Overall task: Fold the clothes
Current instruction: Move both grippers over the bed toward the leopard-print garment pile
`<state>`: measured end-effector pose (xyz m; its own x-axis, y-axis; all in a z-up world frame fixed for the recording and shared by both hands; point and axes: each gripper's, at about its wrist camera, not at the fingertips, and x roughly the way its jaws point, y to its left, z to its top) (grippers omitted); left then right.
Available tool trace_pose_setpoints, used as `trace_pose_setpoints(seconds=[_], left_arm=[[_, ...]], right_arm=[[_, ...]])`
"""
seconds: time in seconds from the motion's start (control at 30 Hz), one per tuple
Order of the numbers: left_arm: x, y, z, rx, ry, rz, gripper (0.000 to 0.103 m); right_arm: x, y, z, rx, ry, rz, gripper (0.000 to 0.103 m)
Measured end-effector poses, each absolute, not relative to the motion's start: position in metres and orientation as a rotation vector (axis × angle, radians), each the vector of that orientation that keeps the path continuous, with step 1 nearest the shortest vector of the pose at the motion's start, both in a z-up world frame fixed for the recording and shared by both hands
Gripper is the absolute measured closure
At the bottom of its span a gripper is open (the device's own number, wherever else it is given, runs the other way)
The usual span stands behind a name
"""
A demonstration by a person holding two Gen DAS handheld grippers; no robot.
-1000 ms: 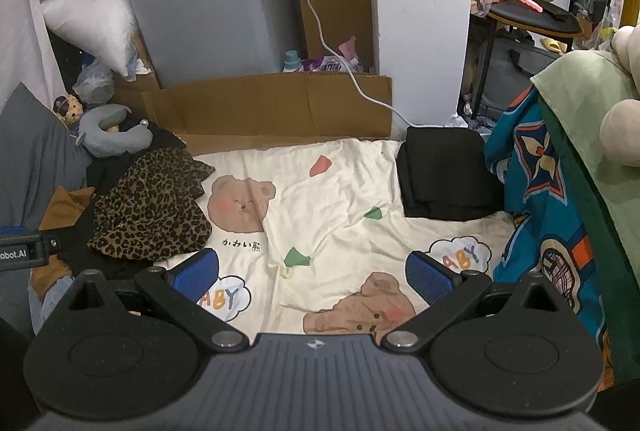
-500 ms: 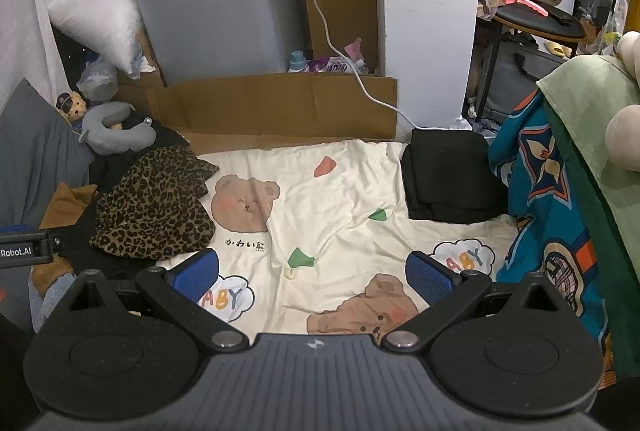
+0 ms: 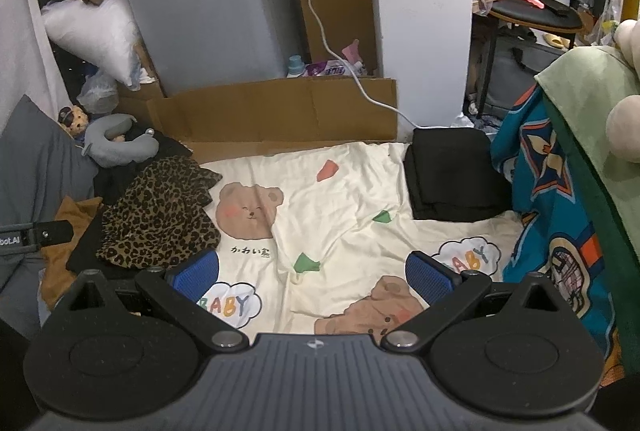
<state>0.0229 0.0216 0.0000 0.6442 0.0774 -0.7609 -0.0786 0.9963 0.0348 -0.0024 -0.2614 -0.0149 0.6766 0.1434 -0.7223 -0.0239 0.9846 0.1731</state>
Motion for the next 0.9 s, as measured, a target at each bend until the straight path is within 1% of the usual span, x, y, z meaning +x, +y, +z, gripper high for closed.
trace_pose_setpoints(seconds=[0.23, 0.6, 0.9], left_arm=[[0.031, 0.027, 0.003, -0.009, 0.874, 0.080, 0.001], [0.063, 0.032, -0.001, -0.023, 0.879, 0.064, 0.001], [0.095, 0.035, 0.005, 0.023, 0.888, 0.016, 0.002]], right_arm=[[0.004, -0.256, -0.014, 0.152, 0.819, 0.116, 0.000], [0.033, -0.254, -0.005, 0.106, 0.813, 0.127, 0.001], [0.060, -0.259, -0.014, 0.156, 0.829, 0.225, 0.001]])
